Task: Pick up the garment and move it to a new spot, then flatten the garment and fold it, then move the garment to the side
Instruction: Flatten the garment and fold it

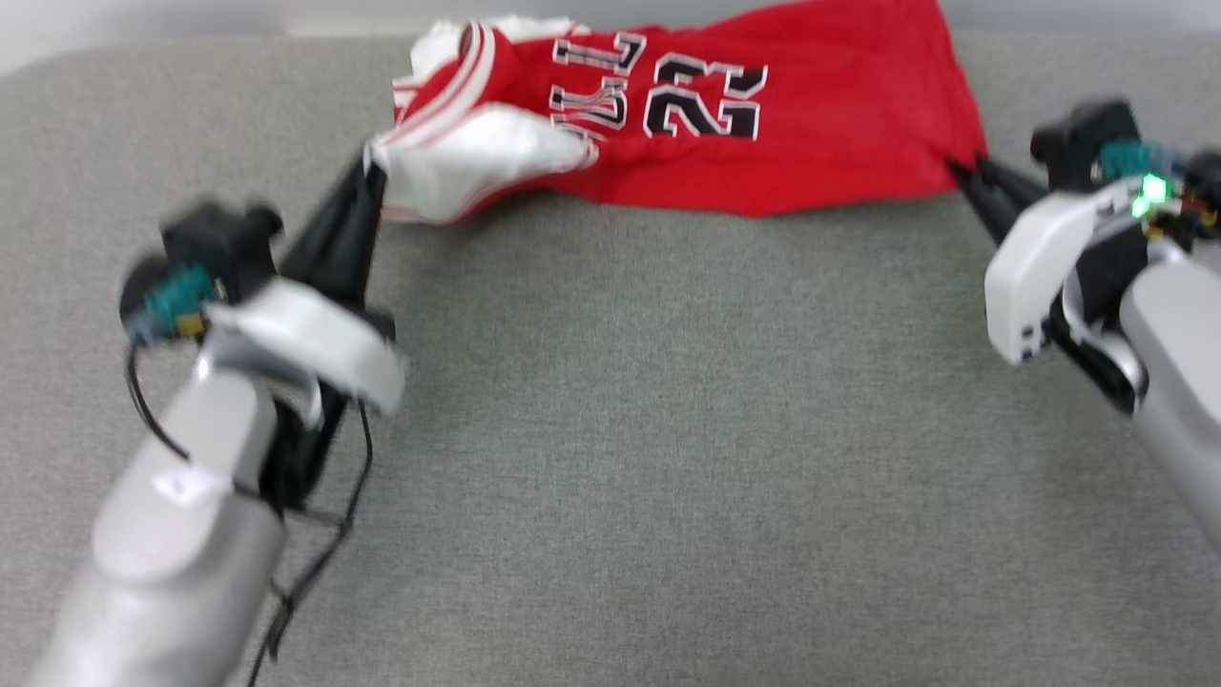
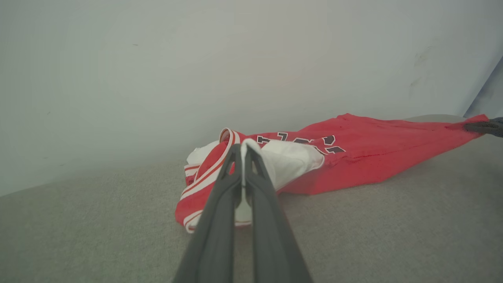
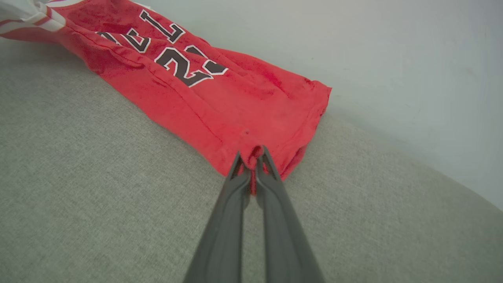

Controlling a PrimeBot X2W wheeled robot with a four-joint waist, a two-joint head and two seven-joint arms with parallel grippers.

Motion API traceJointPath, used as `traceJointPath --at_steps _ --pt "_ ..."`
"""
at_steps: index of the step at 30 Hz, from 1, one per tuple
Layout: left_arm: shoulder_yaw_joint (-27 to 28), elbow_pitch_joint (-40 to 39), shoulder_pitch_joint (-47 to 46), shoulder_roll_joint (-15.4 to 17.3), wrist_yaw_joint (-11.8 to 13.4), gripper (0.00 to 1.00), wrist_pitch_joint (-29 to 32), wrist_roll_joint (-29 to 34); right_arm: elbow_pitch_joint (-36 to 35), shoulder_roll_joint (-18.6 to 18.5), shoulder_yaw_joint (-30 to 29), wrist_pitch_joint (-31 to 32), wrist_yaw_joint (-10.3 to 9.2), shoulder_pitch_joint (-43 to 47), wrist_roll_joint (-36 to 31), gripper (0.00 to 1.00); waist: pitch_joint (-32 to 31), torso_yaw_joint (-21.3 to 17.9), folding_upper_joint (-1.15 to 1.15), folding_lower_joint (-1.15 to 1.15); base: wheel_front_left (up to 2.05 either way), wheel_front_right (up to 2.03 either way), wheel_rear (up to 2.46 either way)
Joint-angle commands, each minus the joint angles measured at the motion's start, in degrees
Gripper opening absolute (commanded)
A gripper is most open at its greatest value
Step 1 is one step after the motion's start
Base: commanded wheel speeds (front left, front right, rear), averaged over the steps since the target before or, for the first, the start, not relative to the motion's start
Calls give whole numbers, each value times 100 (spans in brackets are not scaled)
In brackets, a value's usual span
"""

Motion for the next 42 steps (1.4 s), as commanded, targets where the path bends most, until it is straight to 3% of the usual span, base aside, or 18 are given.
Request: traceJointPath --at_steps 1,13,24,34,42 --pt "-26 -105 356 25 42 0 -26 -4 -91 -110 47 3 -4 254 111 0 -327 -10 0 0 0 0 0" --pt "-166 -1181 3237 386 504 0 116 -242 -1022 -938 246 100 -4 2247 726 0 -1354 40 0 0 0 0 0" --pt "-245 -2052 4861 570 962 0 381 -603 -2089 -1506 -430 301 -4 4131 869 0 -1890 144 0 0 0 0 0" --pt "-275 -2482 5670 666 1224 0 514 -821 -2944 -1426 -1581 735 -4 5622 517 0 -1912 136 0 0 0 0 0" --pt "-232 -2504 4678 728 1099 0 519 -454 -3499 -1051 -2537 1096 -3 5722 192 0 -1635 203 0 0 0 0 0"
